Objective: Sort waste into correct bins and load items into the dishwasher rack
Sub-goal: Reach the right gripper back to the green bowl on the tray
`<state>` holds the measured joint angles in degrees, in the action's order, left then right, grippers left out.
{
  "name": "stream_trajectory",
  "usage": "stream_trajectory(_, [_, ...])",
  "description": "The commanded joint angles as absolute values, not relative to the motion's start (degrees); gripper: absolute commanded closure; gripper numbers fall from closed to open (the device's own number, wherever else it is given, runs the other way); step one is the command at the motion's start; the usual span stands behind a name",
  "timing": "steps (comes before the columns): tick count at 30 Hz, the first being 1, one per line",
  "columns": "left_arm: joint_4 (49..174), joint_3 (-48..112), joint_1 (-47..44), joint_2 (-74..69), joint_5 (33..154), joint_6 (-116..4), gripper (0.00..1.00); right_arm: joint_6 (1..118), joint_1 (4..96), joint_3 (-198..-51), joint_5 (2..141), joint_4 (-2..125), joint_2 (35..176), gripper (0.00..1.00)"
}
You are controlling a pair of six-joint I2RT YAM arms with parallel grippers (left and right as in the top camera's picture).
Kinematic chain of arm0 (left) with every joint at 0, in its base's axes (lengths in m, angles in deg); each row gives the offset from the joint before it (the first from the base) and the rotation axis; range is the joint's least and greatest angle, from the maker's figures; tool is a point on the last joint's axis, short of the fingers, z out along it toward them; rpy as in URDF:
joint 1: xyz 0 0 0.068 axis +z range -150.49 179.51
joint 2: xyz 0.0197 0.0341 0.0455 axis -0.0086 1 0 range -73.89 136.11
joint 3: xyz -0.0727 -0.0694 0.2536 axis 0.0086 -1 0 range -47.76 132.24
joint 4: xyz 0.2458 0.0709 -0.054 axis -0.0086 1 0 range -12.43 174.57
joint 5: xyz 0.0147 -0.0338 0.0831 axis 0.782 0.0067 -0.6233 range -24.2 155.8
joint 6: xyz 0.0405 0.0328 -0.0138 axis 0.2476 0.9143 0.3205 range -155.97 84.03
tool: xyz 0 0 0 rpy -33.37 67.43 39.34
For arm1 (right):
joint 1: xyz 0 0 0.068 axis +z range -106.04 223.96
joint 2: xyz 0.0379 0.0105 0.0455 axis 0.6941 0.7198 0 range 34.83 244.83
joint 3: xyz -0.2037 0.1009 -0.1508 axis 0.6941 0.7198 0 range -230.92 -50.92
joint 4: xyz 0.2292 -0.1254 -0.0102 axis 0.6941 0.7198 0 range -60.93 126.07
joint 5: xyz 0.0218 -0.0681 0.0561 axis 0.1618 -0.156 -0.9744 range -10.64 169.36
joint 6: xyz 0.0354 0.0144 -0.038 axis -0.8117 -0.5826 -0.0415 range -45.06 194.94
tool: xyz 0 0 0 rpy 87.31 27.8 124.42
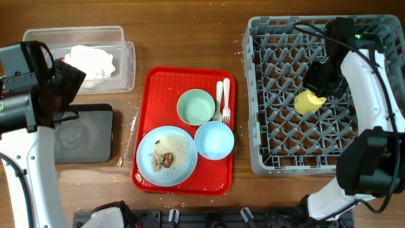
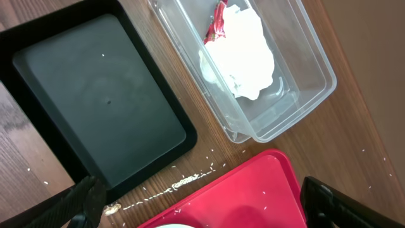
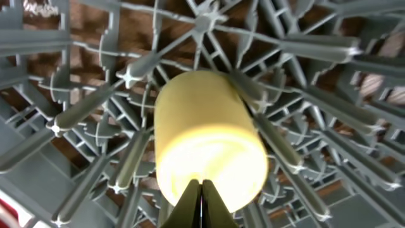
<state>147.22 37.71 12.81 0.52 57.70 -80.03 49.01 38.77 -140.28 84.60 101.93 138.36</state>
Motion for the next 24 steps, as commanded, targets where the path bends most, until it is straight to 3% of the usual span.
stream_trajectory(1, [147.1, 37.9, 13.2, 0.4, 57.2, -80.1, 0.00, 47.9, 38.5, -142.3, 86.8, 102.7, 134.9, 0.96])
stream_trajectory(7, [147.1, 37.9, 13.2, 0.4, 57.2, -80.1, 0.00, 59.4, 40.1, -142.5, 68.8, 101.7, 131.1, 0.95])
stream_trajectory(9, [147.1, 37.9, 13.2, 0.4, 57.2, -80.1, 0.00, 62.6, 43.6, -142.5, 62.8, 99.5, 128.1, 0.91])
stream_trajectory(10, [147.1, 37.9, 13.2, 0.4, 57.2, -80.1, 0.00, 62.6, 45.5, -142.5, 61.6, 98.6, 127.1, 0.83])
stream_trajectory(12, [147.1, 37.9, 13.2, 0.4, 57.2, -80.1, 0.00, 62.3, 50.9, -142.5, 59.9, 95.3, 125.7, 0.43])
stream_trajectory(14, [147.1, 37.9, 13.2, 0.4, 57.2, -80.1, 0.00, 60.2, 56.7, -142.5, 60.0, 91.6, 126.0, 0.32])
stream_trajectory(24, [147.1, 37.9, 13.2, 0.4, 57.2, -80.1, 0.00, 52.8, 85.3, -142.5, 71.7, 80.8, 139.8, 0.24])
